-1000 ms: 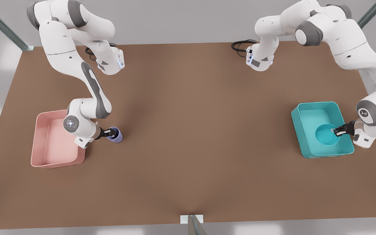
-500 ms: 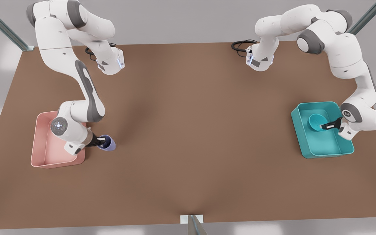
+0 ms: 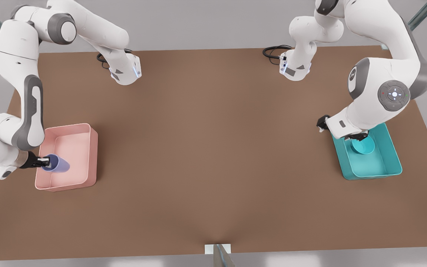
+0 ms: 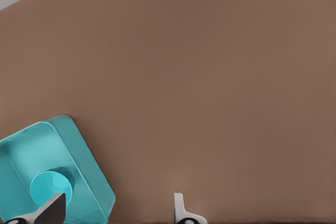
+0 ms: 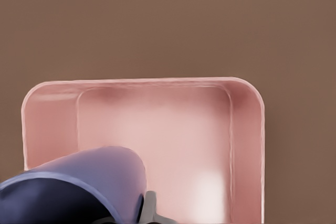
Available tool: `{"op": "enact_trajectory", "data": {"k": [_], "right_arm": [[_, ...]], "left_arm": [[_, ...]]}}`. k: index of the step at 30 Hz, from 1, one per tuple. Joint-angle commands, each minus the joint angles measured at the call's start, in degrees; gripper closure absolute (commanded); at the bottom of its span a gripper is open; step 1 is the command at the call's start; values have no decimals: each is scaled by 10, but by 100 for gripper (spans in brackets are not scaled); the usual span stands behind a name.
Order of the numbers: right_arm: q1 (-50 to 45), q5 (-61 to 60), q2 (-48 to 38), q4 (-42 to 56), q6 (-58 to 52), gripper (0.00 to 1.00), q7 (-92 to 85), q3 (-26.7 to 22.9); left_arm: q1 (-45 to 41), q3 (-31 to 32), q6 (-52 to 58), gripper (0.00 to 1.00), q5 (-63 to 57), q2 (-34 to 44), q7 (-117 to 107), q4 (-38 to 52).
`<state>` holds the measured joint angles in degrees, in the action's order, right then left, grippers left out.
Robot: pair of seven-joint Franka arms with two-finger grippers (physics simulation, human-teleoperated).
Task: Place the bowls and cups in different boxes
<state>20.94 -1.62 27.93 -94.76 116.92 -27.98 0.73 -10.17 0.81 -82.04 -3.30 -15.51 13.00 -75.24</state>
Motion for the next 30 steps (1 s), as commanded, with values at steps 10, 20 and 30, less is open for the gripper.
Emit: {"op": "enact_trajectory", "data": {"k": [10, 20, 30], "right_arm": [[-6, -4, 49, -42, 149, 79, -159, 2], [-6, -3, 46, -48, 141, 0, -159, 4], [-53, -11, -120, -28, -151, 0, -50, 6]], "left_arm": [[3, 19, 103, 0, -12, 9, -207, 1], [3, 19, 113, 0, -14, 11, -207, 1], [1, 20, 114, 0, -14, 11, -207, 3]]}}
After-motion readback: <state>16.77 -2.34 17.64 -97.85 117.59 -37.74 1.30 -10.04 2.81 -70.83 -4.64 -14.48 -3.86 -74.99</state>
